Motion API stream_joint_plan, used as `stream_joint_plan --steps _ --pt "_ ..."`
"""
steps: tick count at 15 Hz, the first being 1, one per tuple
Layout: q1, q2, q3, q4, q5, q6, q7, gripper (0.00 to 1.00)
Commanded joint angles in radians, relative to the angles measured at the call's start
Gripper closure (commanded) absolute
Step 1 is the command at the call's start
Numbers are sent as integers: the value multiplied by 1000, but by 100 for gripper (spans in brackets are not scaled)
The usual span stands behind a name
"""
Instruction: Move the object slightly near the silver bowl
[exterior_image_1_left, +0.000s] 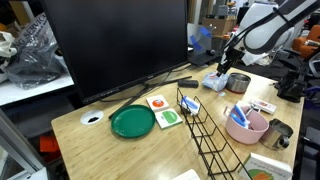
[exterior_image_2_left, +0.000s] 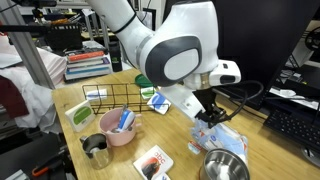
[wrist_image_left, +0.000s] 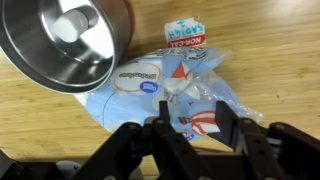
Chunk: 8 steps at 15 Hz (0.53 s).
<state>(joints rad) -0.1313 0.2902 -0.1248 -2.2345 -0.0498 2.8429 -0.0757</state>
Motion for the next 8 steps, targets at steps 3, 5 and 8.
stream_joint_plan --steps 3,5,8 --pt "-9 -38 26 -12 52 -31 -33 30" --pt "-11 -54 30 -23 58 -39 -38 17" --pt "-13 -54 30 -26 58 -39 -38 17"
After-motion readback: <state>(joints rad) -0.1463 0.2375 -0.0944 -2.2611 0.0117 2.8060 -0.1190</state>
